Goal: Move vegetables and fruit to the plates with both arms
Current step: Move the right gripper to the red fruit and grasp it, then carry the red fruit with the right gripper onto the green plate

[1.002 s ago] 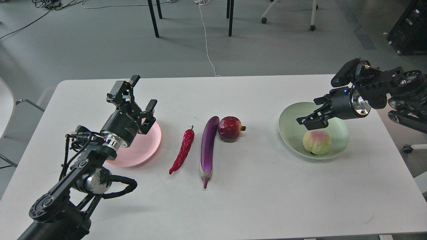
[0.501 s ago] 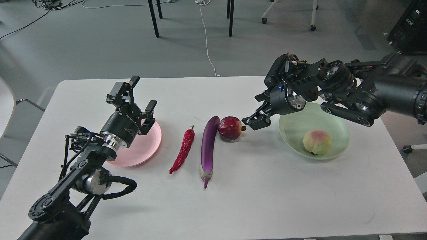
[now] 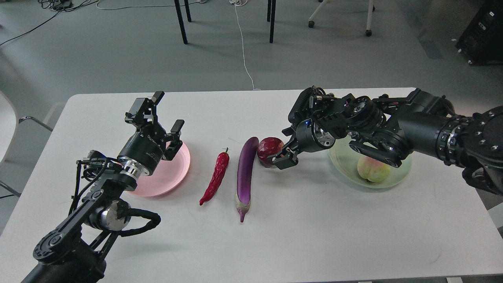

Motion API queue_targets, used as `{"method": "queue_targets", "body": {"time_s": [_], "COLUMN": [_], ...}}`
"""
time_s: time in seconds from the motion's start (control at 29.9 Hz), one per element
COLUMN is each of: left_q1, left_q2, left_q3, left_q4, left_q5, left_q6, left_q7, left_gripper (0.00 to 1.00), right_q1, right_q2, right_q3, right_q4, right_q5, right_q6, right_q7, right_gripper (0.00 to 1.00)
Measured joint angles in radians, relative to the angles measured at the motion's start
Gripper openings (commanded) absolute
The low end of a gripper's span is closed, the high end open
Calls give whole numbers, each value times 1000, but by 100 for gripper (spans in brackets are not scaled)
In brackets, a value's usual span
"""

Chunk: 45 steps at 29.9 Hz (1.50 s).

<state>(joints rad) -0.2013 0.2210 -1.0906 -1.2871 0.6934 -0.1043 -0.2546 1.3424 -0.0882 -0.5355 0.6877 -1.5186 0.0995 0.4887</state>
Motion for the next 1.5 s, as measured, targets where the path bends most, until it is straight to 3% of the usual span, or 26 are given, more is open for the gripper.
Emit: {"method": "queue_targets", "body": {"time_s": [0.73, 1.27, 1.4, 1.5], "left_q1": [11, 12, 14, 18], "left_q2": [-2, 6, 8, 10], "left_q3": [0, 0, 0, 0], "left_q4": [-8, -15, -17, -23], "left_q5": [0, 0, 0, 0], "left_q6": [0, 0, 0, 0], "left_q7": [0, 0, 0, 0], "left_gripper": [98, 98, 98, 98], "right_q1": [-90, -167, -190, -197], "right_q2": [66, 88, 88, 88], "right_q3": [10, 17, 21, 22], "right_q4": [-112, -203, -203, -203], "right_q5": [6, 18, 69, 82], "right_q6": [-168, -230, -248, -265], "right_q7": [0, 0, 0, 0], "right_gripper": [98, 95, 87, 56]}}
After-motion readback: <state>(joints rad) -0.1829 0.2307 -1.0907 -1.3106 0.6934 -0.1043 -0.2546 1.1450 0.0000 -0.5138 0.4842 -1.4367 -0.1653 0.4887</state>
